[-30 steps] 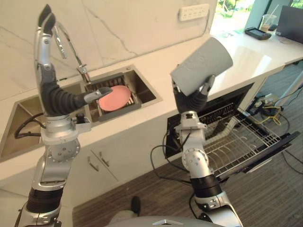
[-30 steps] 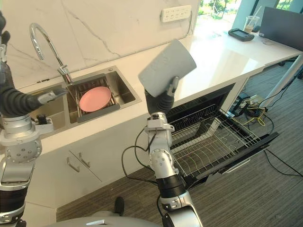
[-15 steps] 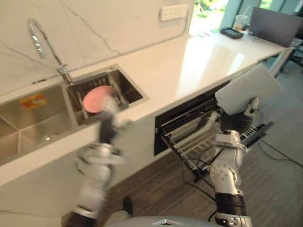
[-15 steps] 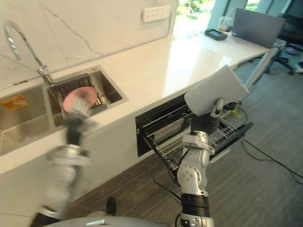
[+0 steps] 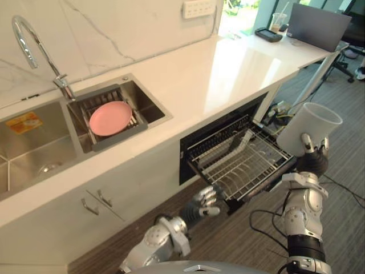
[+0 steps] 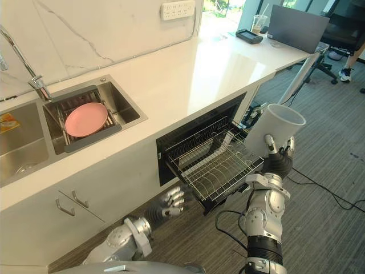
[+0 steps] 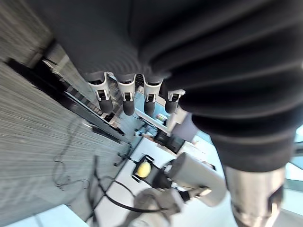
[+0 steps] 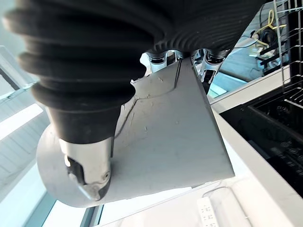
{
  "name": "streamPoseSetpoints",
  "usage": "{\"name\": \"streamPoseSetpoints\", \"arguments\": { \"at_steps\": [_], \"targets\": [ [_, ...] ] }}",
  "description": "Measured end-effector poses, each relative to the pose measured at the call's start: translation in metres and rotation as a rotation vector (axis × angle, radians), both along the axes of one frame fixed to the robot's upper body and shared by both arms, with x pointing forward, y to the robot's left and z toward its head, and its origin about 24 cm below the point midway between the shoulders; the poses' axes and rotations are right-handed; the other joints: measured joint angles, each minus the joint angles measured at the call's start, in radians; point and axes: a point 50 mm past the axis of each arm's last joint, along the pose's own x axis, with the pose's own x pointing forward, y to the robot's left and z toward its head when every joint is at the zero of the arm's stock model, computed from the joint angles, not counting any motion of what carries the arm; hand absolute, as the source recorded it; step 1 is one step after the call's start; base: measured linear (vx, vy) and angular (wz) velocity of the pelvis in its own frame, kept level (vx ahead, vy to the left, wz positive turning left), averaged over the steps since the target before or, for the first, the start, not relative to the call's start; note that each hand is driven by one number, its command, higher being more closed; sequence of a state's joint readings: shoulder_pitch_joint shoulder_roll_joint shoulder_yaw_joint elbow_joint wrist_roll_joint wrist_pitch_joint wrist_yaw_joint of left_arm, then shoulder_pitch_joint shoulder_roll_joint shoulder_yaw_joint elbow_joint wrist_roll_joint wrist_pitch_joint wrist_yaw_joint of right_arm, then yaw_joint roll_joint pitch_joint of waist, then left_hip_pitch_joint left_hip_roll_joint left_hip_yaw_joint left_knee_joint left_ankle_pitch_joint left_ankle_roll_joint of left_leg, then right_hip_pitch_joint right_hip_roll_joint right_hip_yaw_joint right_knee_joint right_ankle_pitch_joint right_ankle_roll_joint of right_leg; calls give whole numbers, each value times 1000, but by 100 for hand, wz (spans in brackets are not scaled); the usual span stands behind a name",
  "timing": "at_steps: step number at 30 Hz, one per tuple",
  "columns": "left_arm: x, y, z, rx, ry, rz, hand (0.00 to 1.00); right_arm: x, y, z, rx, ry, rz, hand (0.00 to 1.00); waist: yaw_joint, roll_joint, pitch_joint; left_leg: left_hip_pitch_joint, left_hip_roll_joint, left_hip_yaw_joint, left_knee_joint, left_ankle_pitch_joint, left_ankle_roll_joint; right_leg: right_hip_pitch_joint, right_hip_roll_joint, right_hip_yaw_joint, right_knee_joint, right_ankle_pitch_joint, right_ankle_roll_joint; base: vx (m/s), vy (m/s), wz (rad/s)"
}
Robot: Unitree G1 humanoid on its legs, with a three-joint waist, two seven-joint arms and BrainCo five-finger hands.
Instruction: Walk over to the sink, pick up the cup, carry it to the dishwasher, place the cup inside the dishwasher, then close the dishwasher door
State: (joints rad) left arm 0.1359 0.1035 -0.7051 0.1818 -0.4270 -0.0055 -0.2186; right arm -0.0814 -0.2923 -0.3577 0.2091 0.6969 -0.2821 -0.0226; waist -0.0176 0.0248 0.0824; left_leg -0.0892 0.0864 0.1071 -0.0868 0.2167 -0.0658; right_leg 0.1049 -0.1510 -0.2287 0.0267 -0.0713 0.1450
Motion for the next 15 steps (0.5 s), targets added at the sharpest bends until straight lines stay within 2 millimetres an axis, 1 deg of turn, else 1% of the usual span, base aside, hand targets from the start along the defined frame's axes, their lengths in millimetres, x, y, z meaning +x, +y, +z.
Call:
{"name": "streamPoseSetpoints", "arguments": {
  "at_steps": [2, 3, 4, 5, 6, 7, 8, 9, 10, 11, 13, 15],
  "targets": [
    [-2, 25, -32, 272, 12, 72, 0, 1, 0, -10, -23, 62, -1, 100, 1, -6, 3, 2, -6, -17, 0, 4, 5, 12, -2, -15, -4, -2, 3, 33, -23, 15],
    [-2, 34, -41, 360, 12, 98, 0, 1, 0, -13, -35, 84, 1, 100, 0, -7, 4, 3, -8, -23, 0, 4, 5, 20, -2, -22, -5, -2, 3, 36, -31, 24],
    [-2, 54, -56, 525, 10, 153, 0, 2, 3, -20, -59, 133, 15, 100, -1, -12, 8, 4, -10, -28, 0, 4, 4, 31, -3, -34, -6, -4, 5, 24, -31, 26],
    [-3, 76, -68, 674, 8, 205, 0, 4, 7, -27, -79, 184, 35, 100, 5, -19, 12, 5, -10, -30, 0, 5, 4, 36, -2, -42, -7, -5, 6, 13, -26, 23],
    [-5, 87, -72, 738, 9, 229, 0, 6, 9, -31, -90, 208, 45, 100, 9, -21, 13, 5, -10, -31, 0, 5, 3, 37, -2, -45, -8, -6, 6, -4, -25, 14],
    [-8, 104, -79, 841, 8, 259, 0, 8, 13, -36, -95, 243, 61, 100, 13, -22, 14, 5, -12, -36, 0, 5, 3, 42, -2, -52, -11, -6, 7, -4, -28, 18],
    [-15, 123, -86, 960, 8, 282, 0, 8, 16, -44, -108, 287, 73, 100, 17, -32, 20, 5, -17, -46, 0, 5, 3, 52, -3, -63, -16, -7, 9, -4, -31, 26],
    [-19, 143, -89, 1064, 1, 302, 0, 9, 18, -50, -108, 324, 77, 100, 21, -32, 20, 5, -23, -54, 0, 5, 3, 60, -6, -75, -19, -9, 11, -5, -23, 30],
    [-19, 150, -88, 1095, -4, 327, 0, 9, 18, -53, -105, 340, 75, 100, 21, -35, 24, 5, -26, -58, 0, 4, 3, 65, -7, -84, -21, -10, 12, -17, -13, 25],
    [-20, 162, -88, 1171, -22, 352, 0, 10, 19, -58, -114, 381, 64, 100, 30, -42, 30, 5, -30, -59, 0, 1, 2, 67, -11, -87, -21, -13, 15, -29, -1, 13],
    [-24, 177, -90, 1269, -26, 351, 0, 16, 23, -61, -135, 421, 63, 100, 37, -49, 39, 7, -36, -56, 0, -2, 2, 67, -18, -86, -20, -15, 17, -32, 5, 2],
    [-30, 191, -93, 1345, 18, 370, 0, 27, 27, -52, -182, 419, 51, 100, 41, -49, 88, 0, -40, -55, 0, -4, 5, 61, -21, -86, -19, -22, 13, -63, 9, 3]
  ]
}}
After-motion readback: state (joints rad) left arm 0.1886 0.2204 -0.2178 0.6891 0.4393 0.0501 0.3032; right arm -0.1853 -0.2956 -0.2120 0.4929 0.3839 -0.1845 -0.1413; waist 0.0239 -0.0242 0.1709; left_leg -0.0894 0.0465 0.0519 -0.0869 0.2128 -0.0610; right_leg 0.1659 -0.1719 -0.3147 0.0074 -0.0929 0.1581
